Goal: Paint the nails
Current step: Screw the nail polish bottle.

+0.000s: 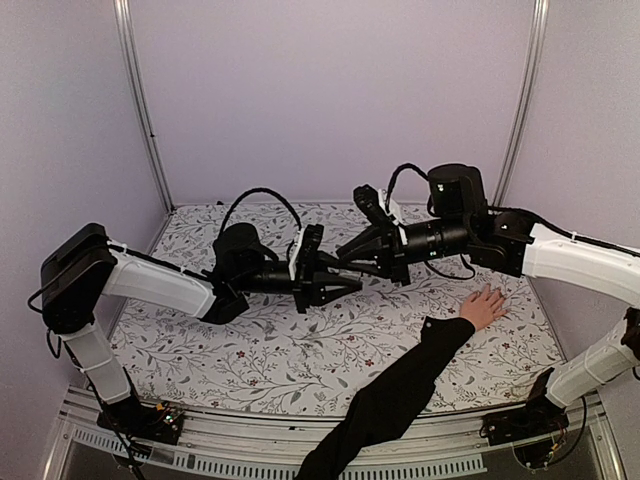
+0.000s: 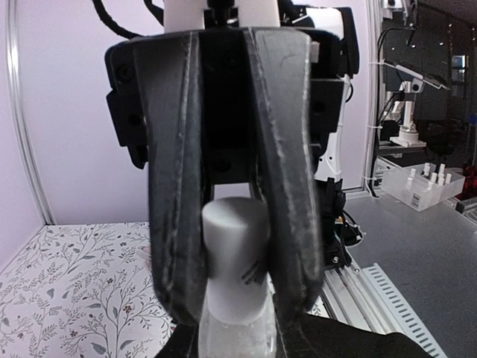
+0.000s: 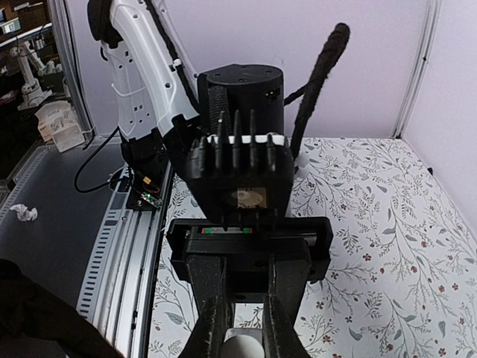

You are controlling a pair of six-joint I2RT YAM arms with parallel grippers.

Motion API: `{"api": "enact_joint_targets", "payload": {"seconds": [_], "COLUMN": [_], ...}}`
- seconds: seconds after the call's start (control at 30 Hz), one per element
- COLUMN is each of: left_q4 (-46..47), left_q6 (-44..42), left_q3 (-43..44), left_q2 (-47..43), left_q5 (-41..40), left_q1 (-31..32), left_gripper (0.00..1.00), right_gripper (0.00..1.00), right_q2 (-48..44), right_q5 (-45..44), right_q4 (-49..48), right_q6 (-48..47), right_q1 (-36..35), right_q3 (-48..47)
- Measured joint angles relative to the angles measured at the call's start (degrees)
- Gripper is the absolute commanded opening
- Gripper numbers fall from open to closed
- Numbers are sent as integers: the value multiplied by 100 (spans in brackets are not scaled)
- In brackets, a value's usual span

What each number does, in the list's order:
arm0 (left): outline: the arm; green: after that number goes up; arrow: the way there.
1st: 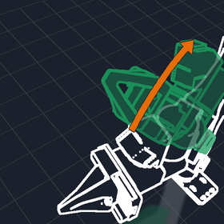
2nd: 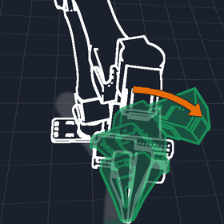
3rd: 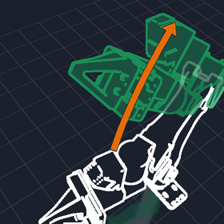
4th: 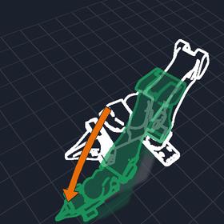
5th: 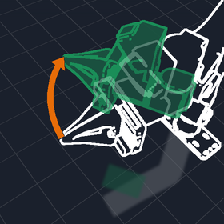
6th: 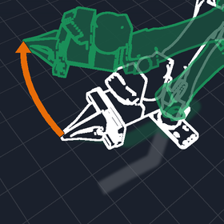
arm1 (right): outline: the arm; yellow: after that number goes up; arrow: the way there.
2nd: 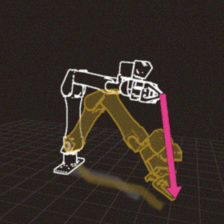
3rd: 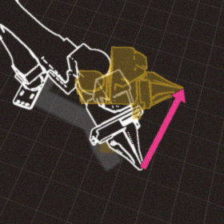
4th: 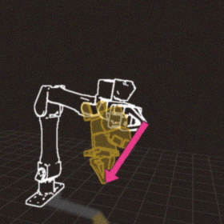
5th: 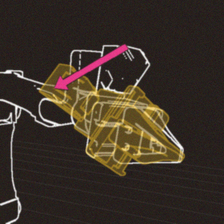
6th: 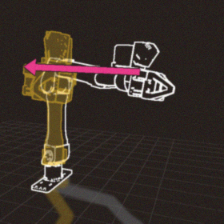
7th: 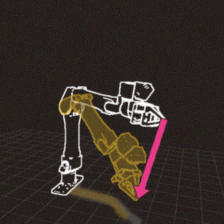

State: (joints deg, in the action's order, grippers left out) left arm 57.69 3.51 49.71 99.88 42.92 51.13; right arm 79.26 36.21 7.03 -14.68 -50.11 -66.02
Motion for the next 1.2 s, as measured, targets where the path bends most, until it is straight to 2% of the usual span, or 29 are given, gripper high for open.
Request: {"api": "enact_joint_targets", "payload": {"seconds": [0.07,0.3,0.9,1.2], "left_q4": [13,-39,-361,-656], "left_q6": [28,37,-74,-168], "left_q3": [0,0,11,155], "left_q2": [0,-24,-109,-74], "left_q5": [-15,-341,-2531,-3165], "left_q1": [0,-33,-31,11], "left_gripper": [0,0,0,0], "right_gripper": [0,0,0,0], "right_q2": [13,197,656,798], "right_q5": [-13,-256,-1963,-2791], "right_q4": [35,83,-1021,-1259], "right_q6": [22,120,1416,1884], "right_q1": [4,42,33,-94], "right_q3": [-28,-232,-219,-219]}}
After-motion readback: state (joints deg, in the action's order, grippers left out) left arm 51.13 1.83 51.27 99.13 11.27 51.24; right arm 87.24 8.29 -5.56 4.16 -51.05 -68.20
